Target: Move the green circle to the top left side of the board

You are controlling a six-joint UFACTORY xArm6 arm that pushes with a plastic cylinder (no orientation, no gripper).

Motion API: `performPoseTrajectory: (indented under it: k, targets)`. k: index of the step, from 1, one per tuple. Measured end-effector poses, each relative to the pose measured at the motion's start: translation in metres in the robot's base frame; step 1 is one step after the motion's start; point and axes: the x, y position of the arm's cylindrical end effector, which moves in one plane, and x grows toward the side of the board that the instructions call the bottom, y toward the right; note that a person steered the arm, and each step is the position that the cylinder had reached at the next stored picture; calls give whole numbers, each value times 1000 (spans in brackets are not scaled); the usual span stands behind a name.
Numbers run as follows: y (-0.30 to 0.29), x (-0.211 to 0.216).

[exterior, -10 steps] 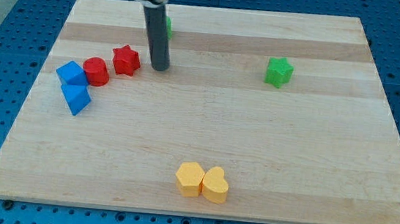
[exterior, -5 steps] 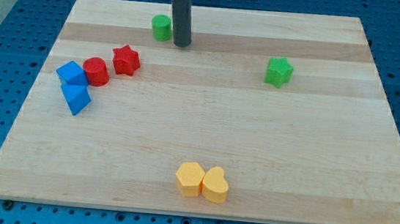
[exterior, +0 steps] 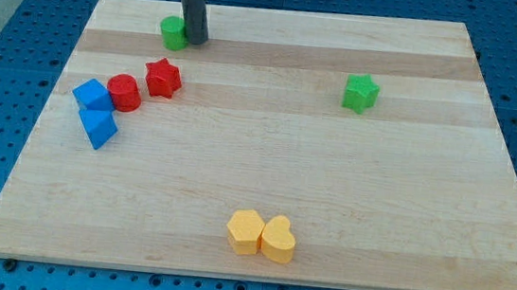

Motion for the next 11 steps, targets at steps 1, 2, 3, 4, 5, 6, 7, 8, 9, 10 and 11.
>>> performPoseTrajectory:
  k: [1, 2, 3, 4, 5, 6, 7, 8, 9, 10, 11]
  targets:
    - [-15, 0]
    - [-27, 0]
    - [-42, 0]
    - [-56, 0]
    - [-62, 0]
    - [-10, 19]
    - [37, 67]
    - [46, 81]
    - [63, 136]
    - [66, 221]
    - [60, 292]
